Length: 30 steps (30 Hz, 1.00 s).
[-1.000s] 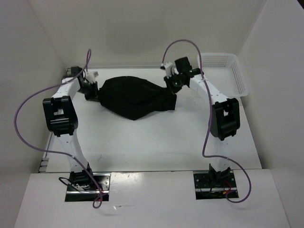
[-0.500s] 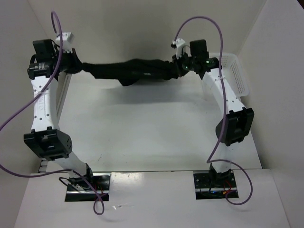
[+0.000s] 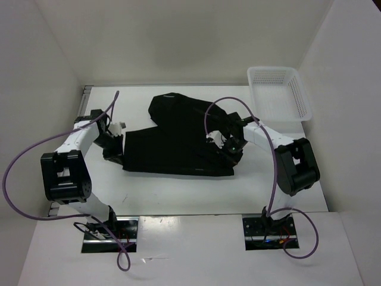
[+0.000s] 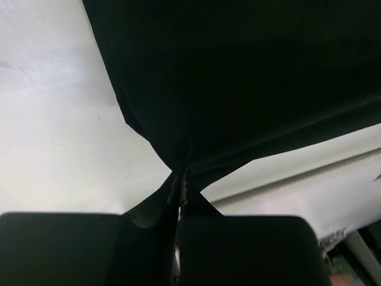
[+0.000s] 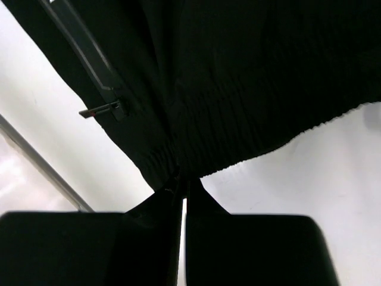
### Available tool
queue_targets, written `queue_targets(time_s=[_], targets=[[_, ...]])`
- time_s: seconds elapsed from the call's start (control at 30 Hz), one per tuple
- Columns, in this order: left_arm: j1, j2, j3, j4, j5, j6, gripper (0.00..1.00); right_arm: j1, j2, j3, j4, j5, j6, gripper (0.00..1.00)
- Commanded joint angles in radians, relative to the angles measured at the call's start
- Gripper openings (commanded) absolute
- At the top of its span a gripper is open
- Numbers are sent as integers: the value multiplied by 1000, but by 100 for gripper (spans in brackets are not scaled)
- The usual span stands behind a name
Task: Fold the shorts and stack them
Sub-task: Flatten the shorts out
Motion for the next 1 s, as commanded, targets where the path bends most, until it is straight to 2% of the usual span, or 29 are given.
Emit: queue_targets(time_s=[0.0,0.23,0.37,0.43,0.47,0.5,0.53,0.6,0.7,0.8,0.97], targets=[[-16,-50,-32,-54,-109,5,0,15,-80,-45,-58,90,-101,0],[-63,-59,-54,-169,-178,5,0,49,-80,-57,-78,132,-130,0],[-74,-93,-77,-244,-190,5,0,88,-89,-126,-116,158,-164,0],[-83,-93,-87,-292,-161,5,5,111,-115,-161,-116,172,-164,0],[-94,-104,-88,-319,-150,5,13,122,-115,-162,-98,172,-164,7],[-94,-104,-88,-319,-150,5,27,122,-127,-162,-86,172,-150,21],[-105,-104,-88,-319,-138,5,48,122,-127,-162,-69,172,-150,36],[-105,-104,-71,-260,-147,5,58,122,-127,-125,-26,172,-132,73],[-74,-75,-17,-183,-147,5,61,122,-138,-61,35,213,-87,78],[-48,-7,52,28,-147,5,63,112,-147,9,107,213,-43,80],[-62,105,106,242,-169,5,63,76,-108,96,257,236,127,81]])
